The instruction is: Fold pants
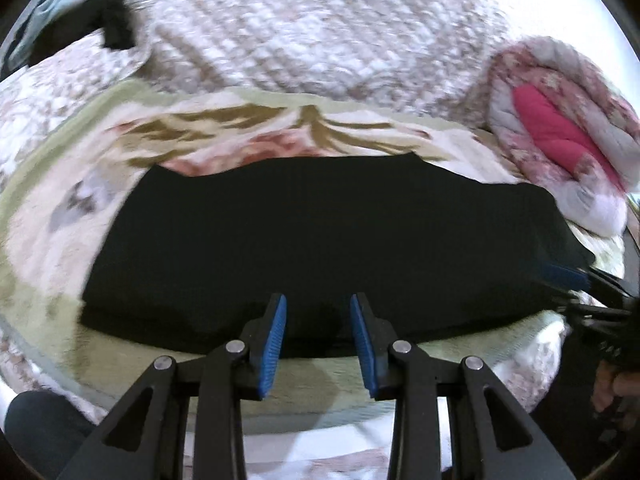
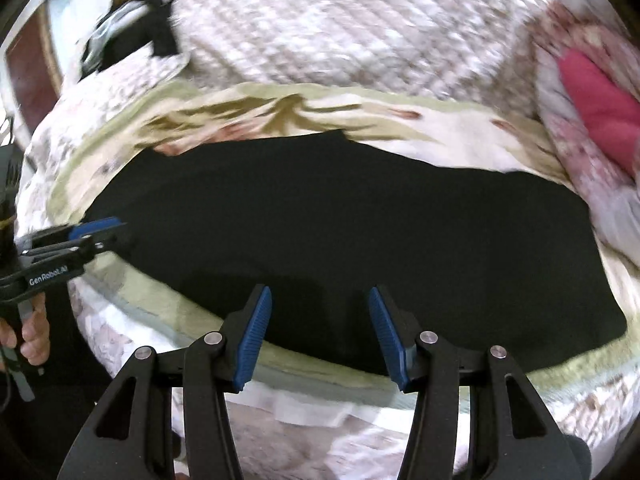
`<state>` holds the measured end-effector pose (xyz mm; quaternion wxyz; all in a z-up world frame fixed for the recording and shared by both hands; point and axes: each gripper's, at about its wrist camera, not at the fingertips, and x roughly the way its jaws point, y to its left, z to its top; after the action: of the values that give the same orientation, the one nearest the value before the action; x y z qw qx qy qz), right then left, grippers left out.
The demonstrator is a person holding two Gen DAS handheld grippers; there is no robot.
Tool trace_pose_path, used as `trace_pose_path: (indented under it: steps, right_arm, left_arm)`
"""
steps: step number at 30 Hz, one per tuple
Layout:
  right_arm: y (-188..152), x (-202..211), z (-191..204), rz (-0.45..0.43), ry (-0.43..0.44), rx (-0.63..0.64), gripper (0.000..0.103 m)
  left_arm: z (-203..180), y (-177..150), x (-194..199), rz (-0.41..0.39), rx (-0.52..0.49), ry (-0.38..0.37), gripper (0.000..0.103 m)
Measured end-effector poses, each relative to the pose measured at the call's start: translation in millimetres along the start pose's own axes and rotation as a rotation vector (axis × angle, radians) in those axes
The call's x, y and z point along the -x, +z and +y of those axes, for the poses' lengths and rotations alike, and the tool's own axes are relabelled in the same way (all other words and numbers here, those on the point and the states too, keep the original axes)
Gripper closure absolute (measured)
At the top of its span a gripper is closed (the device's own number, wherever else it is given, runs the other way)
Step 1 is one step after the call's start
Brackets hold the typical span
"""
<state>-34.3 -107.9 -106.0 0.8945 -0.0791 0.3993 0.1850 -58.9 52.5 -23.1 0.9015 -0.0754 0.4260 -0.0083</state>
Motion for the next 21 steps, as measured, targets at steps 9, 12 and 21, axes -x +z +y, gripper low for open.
trace_pose_path:
  steps: [9, 12, 21]
  right_arm:
    - [-12.4, -20.7, 4.5, 0.045, 0.007, 0.024, 0.050]
    - [-13.3, -19.8, 7.3, 0.046, -0.005, 0.039, 0.050]
    - [-12.2, -19.9, 10.5, 0.067, 0.010, 0.054, 0.040]
  left_arm:
    - [-3.9, -15.7, -14.0, 0.042, 0.008, 0.000, 0.066]
    - [-4.7, -15.5, -13.6, 0.044, 0.011, 0.002, 0.066]
    - [-7.4, -15.9, -15.3, 0.051, -0.002, 0.022, 0.060]
